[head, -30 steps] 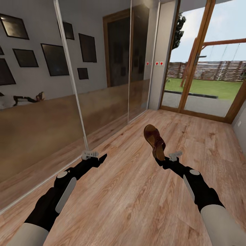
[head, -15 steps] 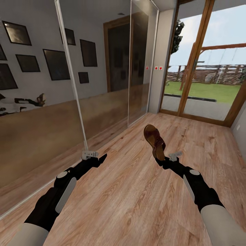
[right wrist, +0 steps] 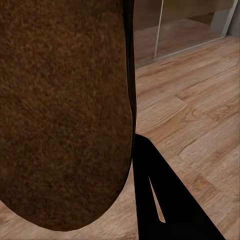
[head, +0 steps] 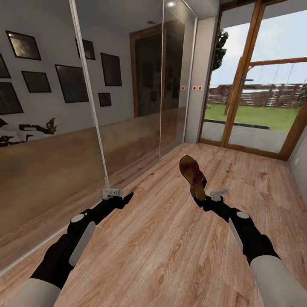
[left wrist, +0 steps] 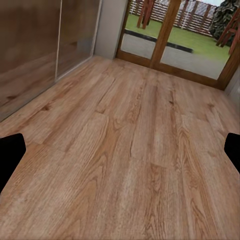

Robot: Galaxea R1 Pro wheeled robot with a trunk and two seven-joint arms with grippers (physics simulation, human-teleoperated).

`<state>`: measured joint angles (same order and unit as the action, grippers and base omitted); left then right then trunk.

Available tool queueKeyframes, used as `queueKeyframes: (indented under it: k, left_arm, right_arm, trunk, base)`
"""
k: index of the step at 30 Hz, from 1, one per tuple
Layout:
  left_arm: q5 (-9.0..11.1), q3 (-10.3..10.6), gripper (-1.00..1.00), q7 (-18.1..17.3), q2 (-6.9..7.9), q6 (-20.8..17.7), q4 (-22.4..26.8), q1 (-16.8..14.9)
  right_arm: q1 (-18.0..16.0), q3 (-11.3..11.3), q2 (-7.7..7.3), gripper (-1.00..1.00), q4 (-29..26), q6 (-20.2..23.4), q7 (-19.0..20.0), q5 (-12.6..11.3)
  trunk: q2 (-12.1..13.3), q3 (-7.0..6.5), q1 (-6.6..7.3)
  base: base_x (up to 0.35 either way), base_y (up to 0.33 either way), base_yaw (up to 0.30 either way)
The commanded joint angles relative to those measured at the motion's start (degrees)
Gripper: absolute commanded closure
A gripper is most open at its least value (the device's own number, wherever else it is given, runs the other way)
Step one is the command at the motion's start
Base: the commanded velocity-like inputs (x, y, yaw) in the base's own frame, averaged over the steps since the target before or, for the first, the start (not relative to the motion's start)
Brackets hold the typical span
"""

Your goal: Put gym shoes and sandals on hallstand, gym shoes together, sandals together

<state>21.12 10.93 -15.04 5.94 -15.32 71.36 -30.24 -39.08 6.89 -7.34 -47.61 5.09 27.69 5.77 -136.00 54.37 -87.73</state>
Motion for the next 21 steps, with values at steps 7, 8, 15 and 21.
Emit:
queueKeyframes:
  k: [7, 8, 15, 21]
  left_arm:
    - [0.59, -0.02, -1.0, 0.01, 0.04, -0.41, 0.1, -0.02]
    - [0.59, -0.03, -1.0, 0.01, 0.04, -0.41, 0.1, -0.01]
    - [0.6, -0.03, -1.0, 0.01, 0.04, -0.41, 0.09, -0.03]
    - [0.65, -0.03, -1.0, 0.01, 0.04, -0.41, 0.08, 0.0]
  right_arm:
    - [-0.03, 0.23, 0.05, 1.0, -0.11, 0.36, 0.34, 0.38]
    - [-0.03, 0.23, 0.05, 1.0, -0.11, 0.36, 0.34, 0.38]
    - [-0.03, 0.23, 0.05, 1.0, -0.11, 0.36, 0.33, 0.38]
    - [-0.03, 0.23, 0.05, 1.0, -0.11, 0.36, 0.34, 0.38]
  trunk:
    - [-2.83, 1.27, -1.53]
    - [-3.23, 1.39, -1.75]
    - [-5.24, 1.69, -2.84]
    - [-5.24, 1.13, -2.84]
  base:
    - [0.0, 0.0, 0.0]
    - [0.0, 0.0, 0.0]
    - [0.0, 0.0, 0.0]
    - [0.0, 0.0, 0.0]
